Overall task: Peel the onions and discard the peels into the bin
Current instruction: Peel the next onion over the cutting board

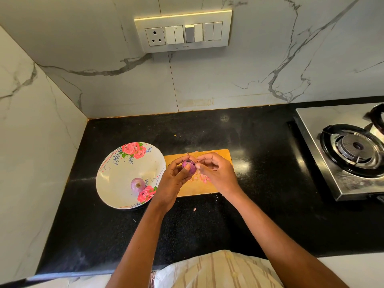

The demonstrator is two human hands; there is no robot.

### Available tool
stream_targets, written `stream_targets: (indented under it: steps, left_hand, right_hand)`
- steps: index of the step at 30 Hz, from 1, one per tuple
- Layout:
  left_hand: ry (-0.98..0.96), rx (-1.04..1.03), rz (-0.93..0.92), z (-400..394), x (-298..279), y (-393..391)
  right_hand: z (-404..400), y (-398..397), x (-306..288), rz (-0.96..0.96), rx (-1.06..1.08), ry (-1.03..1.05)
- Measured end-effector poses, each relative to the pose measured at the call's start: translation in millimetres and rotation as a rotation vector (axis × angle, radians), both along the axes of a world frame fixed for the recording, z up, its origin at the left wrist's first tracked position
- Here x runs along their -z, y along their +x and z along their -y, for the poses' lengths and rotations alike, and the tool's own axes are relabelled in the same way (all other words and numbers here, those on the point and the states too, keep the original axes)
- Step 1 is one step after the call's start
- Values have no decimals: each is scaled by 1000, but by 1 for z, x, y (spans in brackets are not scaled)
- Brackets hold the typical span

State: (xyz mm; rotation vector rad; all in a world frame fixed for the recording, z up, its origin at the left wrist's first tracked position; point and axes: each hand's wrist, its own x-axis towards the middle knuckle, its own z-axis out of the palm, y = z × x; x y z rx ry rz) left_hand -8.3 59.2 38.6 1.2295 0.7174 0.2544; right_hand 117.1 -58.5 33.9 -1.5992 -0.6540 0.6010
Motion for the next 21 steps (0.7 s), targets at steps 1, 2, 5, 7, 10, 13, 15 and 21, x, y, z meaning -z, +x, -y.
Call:
stream_targets:
  steps: [1, 2, 5, 7, 10, 13, 15, 21]
  left_hand:
    - [0, 2, -1, -1, 0, -1]
    - [-1, 1, -1, -2, 0, -1]
    - [-21, -7, 9, -3, 0, -2]
    - [-51, -19, 17, -2, -1, -2]
    - [-115, -44, 32, -3, -1, -2]
    - [-142, -44, 33, -5, 1, 1]
    - [-130, -29, 27, -5, 2, 2]
    - [-61, -22, 13, -6, 4, 3]
  right_hand:
    - [0, 1, 1, -7, 7, 0]
    - [0, 2, 2, -9, 22, -9]
    - [-1, 8, 8, 7, 91, -74]
    - [1, 12, 12, 31, 126, -149]
    - [3, 17, 14, 110, 123, -242]
    - [3, 12, 9, 145, 40, -216]
    - [2, 7, 1, 106, -33, -154]
    - [-1, 1, -3, 200, -50, -90]
